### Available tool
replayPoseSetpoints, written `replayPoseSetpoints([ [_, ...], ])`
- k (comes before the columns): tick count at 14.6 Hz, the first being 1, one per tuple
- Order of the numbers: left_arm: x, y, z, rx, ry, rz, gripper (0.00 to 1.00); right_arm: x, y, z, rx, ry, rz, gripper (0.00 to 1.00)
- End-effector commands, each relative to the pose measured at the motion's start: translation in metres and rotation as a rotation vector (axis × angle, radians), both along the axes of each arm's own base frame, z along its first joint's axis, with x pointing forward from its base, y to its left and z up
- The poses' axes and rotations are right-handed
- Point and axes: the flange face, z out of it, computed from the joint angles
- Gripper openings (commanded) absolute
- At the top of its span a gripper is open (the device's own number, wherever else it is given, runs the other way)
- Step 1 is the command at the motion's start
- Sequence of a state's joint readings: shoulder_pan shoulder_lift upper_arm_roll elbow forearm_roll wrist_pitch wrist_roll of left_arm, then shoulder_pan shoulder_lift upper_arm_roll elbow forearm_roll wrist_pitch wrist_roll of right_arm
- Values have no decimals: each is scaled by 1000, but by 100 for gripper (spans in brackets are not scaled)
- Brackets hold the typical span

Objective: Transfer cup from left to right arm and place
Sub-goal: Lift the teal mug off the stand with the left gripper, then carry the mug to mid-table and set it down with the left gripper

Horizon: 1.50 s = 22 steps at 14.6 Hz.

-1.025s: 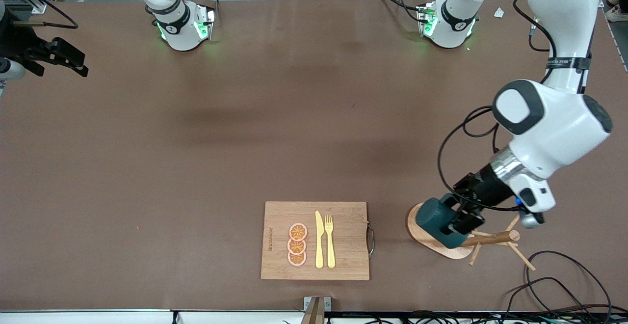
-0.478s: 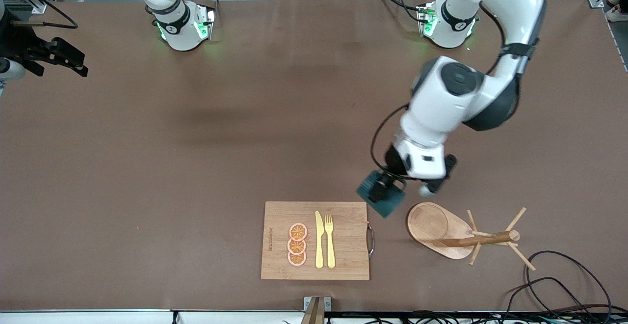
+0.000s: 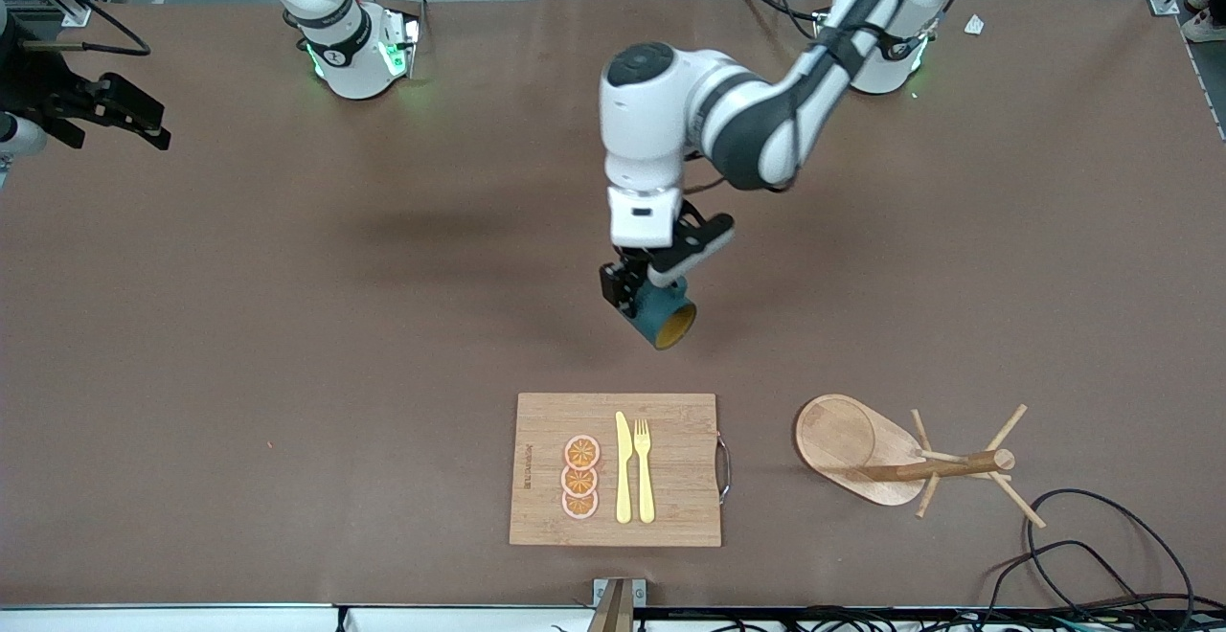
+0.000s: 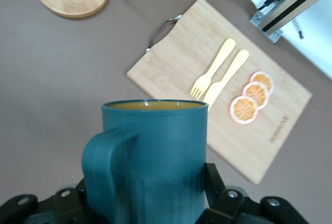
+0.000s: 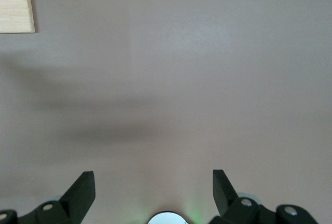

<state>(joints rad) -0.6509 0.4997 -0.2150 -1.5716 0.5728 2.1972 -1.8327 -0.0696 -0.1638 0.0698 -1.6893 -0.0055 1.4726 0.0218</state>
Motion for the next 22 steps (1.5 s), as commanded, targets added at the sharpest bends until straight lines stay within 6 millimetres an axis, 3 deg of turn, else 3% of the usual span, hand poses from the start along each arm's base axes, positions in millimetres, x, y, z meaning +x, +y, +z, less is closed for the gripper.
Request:
replayPoseSetpoints([
  [1, -31, -36, -13, 110, -50, 28, 60, 0, -4, 3, 5, 5, 2, 100],
  [8, -120, -88, -74, 318, -221, 25, 60, 0, -7, 3, 5, 2, -3, 100],
  [11, -148, -97, -115, 394, -306, 44, 60, 0, -6, 3, 5, 2, -1, 100],
  [14, -158, -101, -151, 432, -440, 32, 60, 0, -5, 3, 5, 2, 0, 100],
  [22, -158, -96, -243, 599, -686, -148, 61, 0, -5, 3, 5, 2, 0, 100],
])
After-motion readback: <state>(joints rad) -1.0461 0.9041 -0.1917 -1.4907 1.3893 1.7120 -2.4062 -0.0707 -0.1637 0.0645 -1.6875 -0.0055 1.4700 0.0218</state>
